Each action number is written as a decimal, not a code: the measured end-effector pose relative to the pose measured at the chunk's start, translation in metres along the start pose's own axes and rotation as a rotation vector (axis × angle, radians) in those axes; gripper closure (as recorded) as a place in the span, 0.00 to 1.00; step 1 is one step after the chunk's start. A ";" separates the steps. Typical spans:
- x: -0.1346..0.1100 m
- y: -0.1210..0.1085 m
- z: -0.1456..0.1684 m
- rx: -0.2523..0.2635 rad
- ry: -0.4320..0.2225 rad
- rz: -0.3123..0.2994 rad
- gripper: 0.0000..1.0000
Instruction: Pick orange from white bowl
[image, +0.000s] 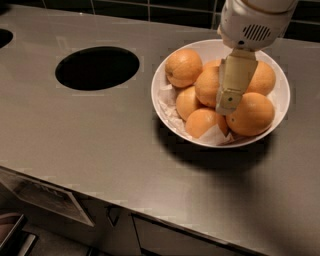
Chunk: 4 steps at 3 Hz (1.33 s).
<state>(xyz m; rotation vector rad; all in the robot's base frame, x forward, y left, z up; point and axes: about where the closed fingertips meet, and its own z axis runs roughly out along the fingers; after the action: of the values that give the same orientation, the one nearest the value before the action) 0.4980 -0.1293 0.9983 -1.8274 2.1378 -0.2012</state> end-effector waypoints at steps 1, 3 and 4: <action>-0.008 0.001 0.012 -0.030 -0.007 -0.021 0.00; -0.006 0.004 0.043 -0.107 -0.022 -0.004 0.04; 0.001 0.001 0.050 -0.121 -0.034 0.027 0.12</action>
Offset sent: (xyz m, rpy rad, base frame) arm 0.0077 0.0124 -0.0553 0.0125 0.1589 0.0364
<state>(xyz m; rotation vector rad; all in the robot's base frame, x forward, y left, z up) 0.5139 -0.1252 0.9506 -1.8518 2.1932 -0.0345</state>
